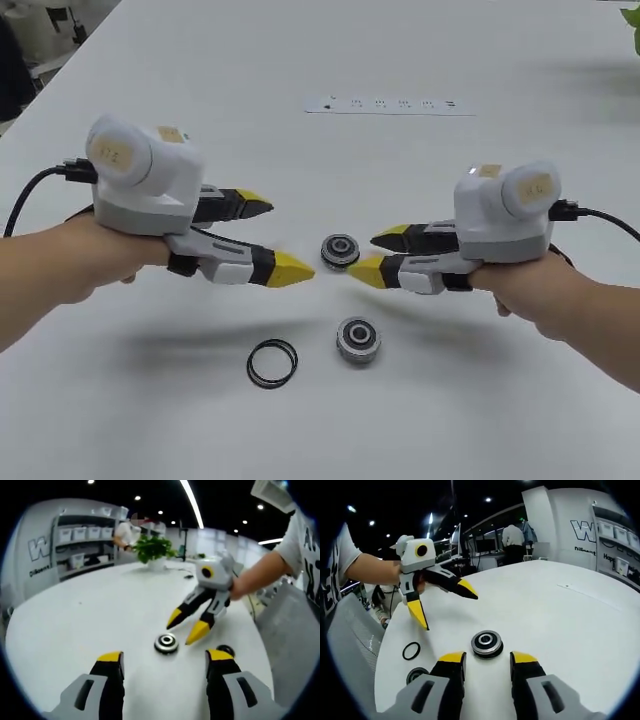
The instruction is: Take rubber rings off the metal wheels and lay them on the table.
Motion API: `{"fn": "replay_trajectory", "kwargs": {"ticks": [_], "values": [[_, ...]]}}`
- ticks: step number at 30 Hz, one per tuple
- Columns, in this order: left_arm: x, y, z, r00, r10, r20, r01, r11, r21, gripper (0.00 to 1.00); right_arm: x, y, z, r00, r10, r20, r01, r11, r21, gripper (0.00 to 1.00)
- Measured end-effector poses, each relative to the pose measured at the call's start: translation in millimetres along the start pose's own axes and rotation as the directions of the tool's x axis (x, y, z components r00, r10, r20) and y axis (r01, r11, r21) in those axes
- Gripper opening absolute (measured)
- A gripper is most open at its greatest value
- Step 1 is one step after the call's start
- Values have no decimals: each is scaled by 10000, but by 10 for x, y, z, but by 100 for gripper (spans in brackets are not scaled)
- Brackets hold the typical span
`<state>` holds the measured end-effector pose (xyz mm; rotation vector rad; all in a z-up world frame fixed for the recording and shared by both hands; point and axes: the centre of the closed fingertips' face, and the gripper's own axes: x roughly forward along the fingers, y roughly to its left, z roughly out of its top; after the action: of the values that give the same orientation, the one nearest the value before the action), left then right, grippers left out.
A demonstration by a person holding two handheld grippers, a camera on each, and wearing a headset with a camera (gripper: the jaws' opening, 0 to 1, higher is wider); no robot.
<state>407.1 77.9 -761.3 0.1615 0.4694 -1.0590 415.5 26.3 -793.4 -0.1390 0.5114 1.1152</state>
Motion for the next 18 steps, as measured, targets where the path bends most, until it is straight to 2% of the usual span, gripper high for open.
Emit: {"fn": "replay_trajectory", "kwargs": {"ticks": [9,18], "values": [[140,-9,12,9998,-177,65,178,9998,-45,62,81,2,-38,9998,206,-24,-206,9998,38,29],[259,-45,60,9990,-432,97,431,9990,68,51,110,27,-25,9994,328,82,-328,9995,22,27]]}}
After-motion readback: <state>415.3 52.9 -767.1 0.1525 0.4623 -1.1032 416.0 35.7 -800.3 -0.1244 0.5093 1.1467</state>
